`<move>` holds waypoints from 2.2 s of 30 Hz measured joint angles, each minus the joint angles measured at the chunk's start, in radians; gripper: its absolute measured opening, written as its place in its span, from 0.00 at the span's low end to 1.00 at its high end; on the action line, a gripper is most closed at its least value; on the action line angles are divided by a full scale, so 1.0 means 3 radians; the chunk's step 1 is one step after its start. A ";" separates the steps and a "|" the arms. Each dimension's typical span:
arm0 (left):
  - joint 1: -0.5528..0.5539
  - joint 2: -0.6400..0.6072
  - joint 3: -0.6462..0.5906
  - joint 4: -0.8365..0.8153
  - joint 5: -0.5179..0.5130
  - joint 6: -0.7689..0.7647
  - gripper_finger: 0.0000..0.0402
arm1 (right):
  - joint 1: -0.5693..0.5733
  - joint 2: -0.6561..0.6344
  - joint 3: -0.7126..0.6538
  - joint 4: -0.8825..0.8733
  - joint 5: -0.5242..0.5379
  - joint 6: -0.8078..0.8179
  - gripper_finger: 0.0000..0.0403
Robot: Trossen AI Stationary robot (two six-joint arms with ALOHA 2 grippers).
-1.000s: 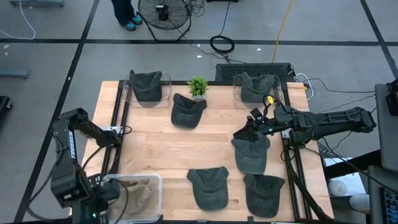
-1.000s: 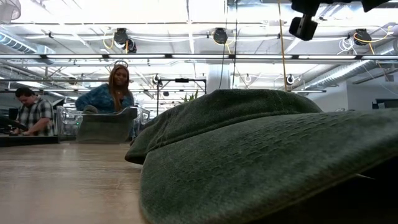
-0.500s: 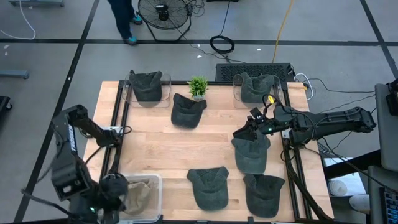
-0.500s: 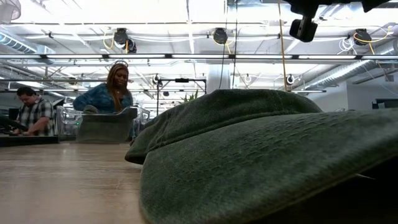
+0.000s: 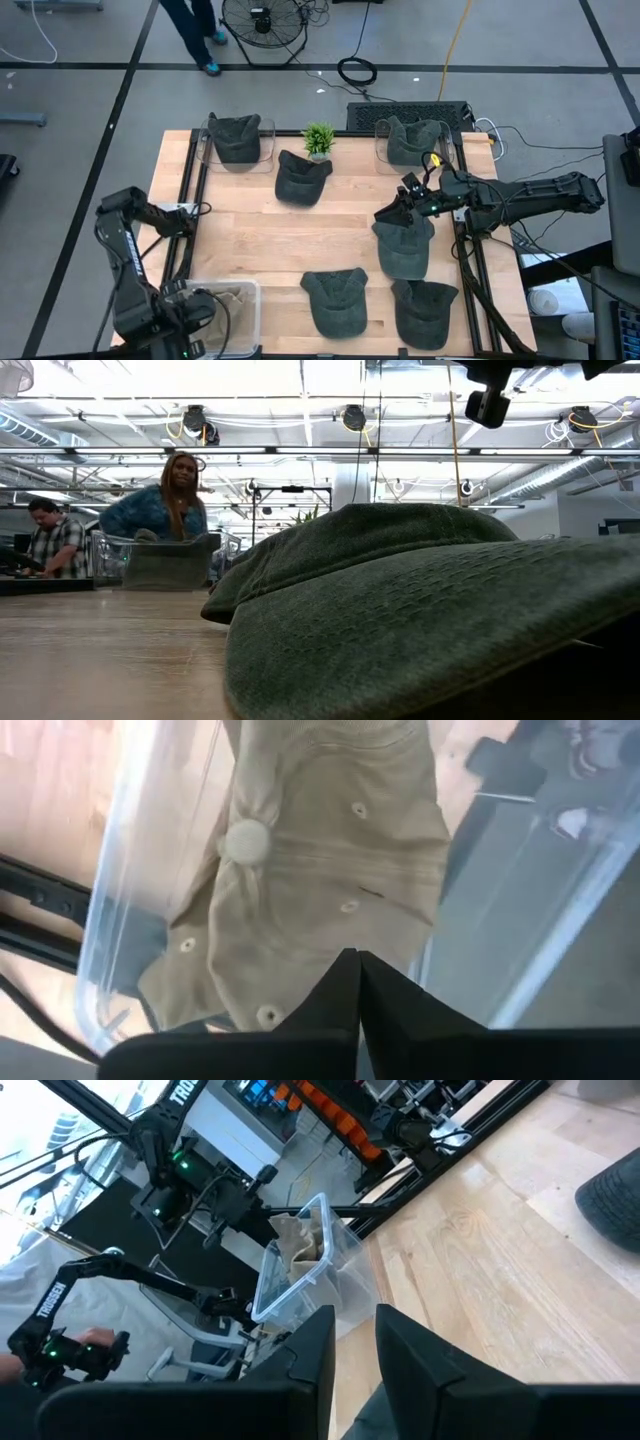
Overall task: Pick & Place hat
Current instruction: Put the brown cap into the bottom transparent container, then put the top green cap into the right transparent bin
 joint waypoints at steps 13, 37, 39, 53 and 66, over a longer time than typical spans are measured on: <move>-0.0036 0.0003 -0.0615 0.0173 0.0637 -0.0261 0.05 | 0.0000 0.0000 0.0000 -0.0002 0.0000 -0.0017 0.16; 0.0295 -0.0551 -0.0461 0.0067 0.0378 -0.0385 0.04 | 0.0000 0.0000 0.0000 0.0001 0.0000 -0.0067 0.16; 0.0314 -0.0632 -0.0417 0.0074 0.0327 -0.0403 0.04 | -0.0001 0.0000 0.0000 0.0002 0.0000 -0.0076 0.16; 0.0755 -0.0815 -0.0147 0.0833 -0.1811 0.0809 0.03 | -0.0001 0.0000 0.0000 0.0001 0.0001 0.0465 0.16; 0.1748 -0.0815 -0.0147 0.2831 -0.1506 0.2591 0.10 | -0.0021 0.0012 0.0001 0.0531 0.0318 0.0191 0.16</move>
